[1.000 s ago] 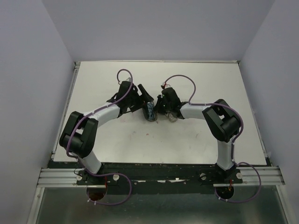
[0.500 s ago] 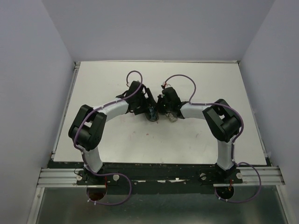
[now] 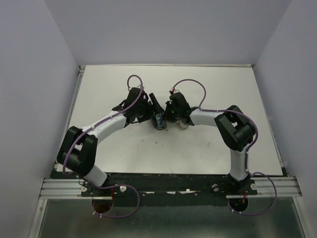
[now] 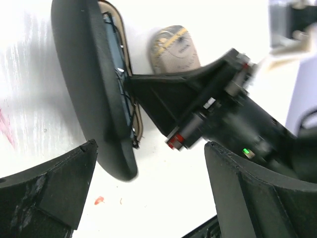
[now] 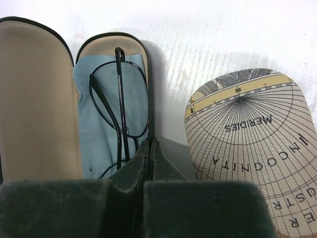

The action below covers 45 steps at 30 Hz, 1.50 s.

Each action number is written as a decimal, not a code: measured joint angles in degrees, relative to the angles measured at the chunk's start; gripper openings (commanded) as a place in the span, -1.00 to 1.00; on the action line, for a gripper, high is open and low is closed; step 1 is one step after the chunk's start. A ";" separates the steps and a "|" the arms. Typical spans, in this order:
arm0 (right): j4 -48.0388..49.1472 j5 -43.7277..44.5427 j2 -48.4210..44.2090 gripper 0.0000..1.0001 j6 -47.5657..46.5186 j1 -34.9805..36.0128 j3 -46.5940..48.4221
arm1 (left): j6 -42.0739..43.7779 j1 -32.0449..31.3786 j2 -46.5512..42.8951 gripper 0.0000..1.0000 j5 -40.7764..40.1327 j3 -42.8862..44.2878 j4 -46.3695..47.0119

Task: Organize the sunglasses

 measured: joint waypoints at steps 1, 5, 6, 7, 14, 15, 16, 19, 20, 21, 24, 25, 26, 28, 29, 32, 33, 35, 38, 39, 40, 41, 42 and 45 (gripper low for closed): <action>-0.31 0.04 0.00 -0.99 0.00 0.02 0.15 | 0.28 0.02 -1.81 0.97 -0.02 -0.72 0.44; -0.70 0.35 0.00 -0.99 0.00 0.17 0.31 | 0.94 1.79 -9.88 0.78 -0.42 -4.79 1.33; -0.90 0.42 0.00 -0.99 0.00 0.20 0.42 | 1.09 2.60 -11.13 0.66 -0.66 -5.75 1.33; -1.03 0.46 0.02 -0.99 0.00 0.20 0.52 | 1.14 3.78 -12.46 0.50 -1.42 -6.82 1.22; -1.79 0.55 0.22 -0.99 -0.02 0.20 1.05 | 0.96 7.72 -11.63 -0.32 -5.03 -10.03 -1.62; -1.84 0.55 0.24 -0.99 -0.04 0.20 1.07 | 1.05 7.72 -10.62 -0.32 -4.98 -9.75 -1.53; -1.86 0.55 0.28 -0.99 -0.07 0.20 1.14 | 0.96 7.72 -9.11 -0.33 -4.74 -9.20 -1.51; -1.97 0.55 0.44 -0.99 -0.17 0.20 1.44 | 0.90 7.69 -4.66 -0.39 -2.62 -7.50 -0.31; -2.19 0.55 0.52 -0.99 -0.28 0.20 1.62 | 0.72 7.69 -3.26 -0.44 -1.73 -6.84 0.22; -2.38 0.55 0.57 -0.99 -0.44 0.20 1.79 | 0.55 7.67 -1.68 -0.45 -0.94 -6.01 0.55; -2.78 0.55 0.74 -0.99 -0.74 0.22 2.14 | 0.07 7.54 2.10 -0.45 1.46 -3.28 1.90; -2.91 0.59 0.79 -0.99 -0.96 0.22 2.27 | -0.02 7.45 2.93 -0.45 2.12 -2.64 2.36; -3.15 1.03 0.85 -0.99 -1.20 0.20 2.51 | -0.07 7.43 3.52 -0.42 2.56 -2.23 2.78; -3.45 1.22 0.94 -0.99 -1.51 0.11 2.75 | -0.15 7.39 3.78 -0.37 2.93 -1.95 3.10; -3.54 1.29 0.96 -0.99 -1.60 0.13 2.82 | -0.13 7.32 3.78 -0.37 2.97 -1.92 3.17; -3.69 1.42 1.07 -0.99 -1.90 0.11 3.02 | -0.13 7.26 3.78 -0.35 3.19 -1.57 3.08; -3.82 1.57 1.11 -0.99 -2.03 0.13 3.13 | -0.15 7.26 3.78 -0.32 3.43 -1.42 3.04; -4.20 2.05 1.27 -0.99 -2.34 0.20 3.54 | -0.13 7.23 3.78 -0.16 3.96 -1.33 3.13; -4.35 2.51 1.38 -0.99 -2.84 0.22 3.80 | -0.15 7.21 3.78 -0.05 4.52 -1.14 2.84; -4.37 2.67 1.38 -0.99 -2.99 0.22 3.87 | -0.17 7.21 3.82 -0.04 4.70 -0.81 2.47; -4.37 2.75 1.40 -0.99 -3.06 0.24 3.89 | -0.13 7.19 4.04 0.00 4.94 -0.28 2.32; -4.39 2.84 1.42 -0.99 -3.06 0.24 3.93 | -0.09 7.10 4.39 0.02 5.11 0.39 2.27; -4.39 2.93 1.49 -0.99 -3.08 0.24 3.96 | -0.09 7.02 4.70 0.02 5.25 0.94 2.23; -4.39 3.02 1.51 -0.99 -3.13 0.24 4.09 | 0.02 6.43 6.91 0.04 5.73 3.65 1.51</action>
